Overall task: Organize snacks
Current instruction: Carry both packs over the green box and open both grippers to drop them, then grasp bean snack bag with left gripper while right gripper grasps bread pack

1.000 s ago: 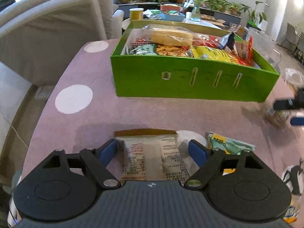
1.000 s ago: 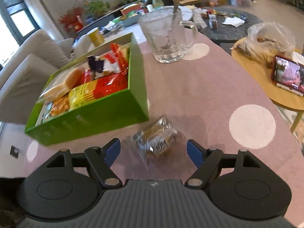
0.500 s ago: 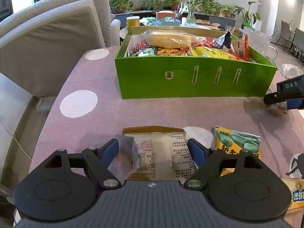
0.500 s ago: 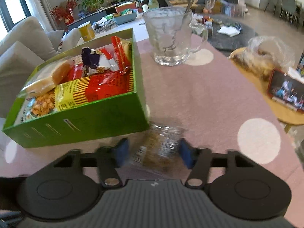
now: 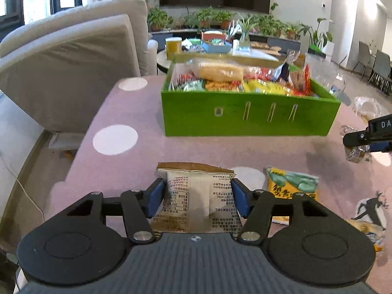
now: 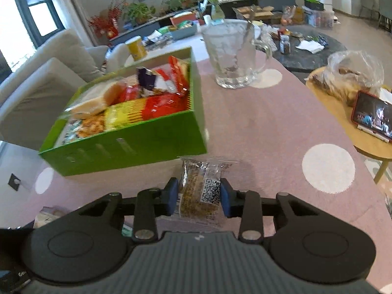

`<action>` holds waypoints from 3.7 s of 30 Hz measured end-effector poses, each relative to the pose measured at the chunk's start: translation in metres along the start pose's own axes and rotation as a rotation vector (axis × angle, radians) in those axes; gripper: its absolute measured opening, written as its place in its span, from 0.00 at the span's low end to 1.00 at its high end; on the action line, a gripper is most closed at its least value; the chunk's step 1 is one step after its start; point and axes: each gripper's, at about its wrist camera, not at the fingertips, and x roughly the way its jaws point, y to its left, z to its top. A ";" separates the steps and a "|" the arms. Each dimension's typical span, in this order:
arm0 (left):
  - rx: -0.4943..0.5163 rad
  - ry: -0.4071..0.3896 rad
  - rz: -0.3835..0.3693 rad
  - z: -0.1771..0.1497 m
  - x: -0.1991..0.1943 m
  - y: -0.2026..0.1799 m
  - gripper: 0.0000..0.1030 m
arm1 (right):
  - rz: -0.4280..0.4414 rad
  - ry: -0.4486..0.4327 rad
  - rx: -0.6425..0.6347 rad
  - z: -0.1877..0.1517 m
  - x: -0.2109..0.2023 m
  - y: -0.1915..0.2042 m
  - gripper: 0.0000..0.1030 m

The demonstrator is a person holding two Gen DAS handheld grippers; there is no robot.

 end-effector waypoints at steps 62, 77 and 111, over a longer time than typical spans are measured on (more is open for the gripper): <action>0.029 -0.133 -0.084 0.119 0.082 -0.073 0.66 | 0.165 -0.180 -0.048 0.071 0.010 0.008 0.52; -0.008 -0.170 -0.041 0.092 0.017 -0.042 0.72 | 0.162 -0.191 -0.085 0.048 -0.031 0.005 0.57; 0.143 0.101 -0.181 0.005 0.036 -0.080 0.51 | 0.131 -0.130 -0.288 -0.022 -0.063 -0.001 0.59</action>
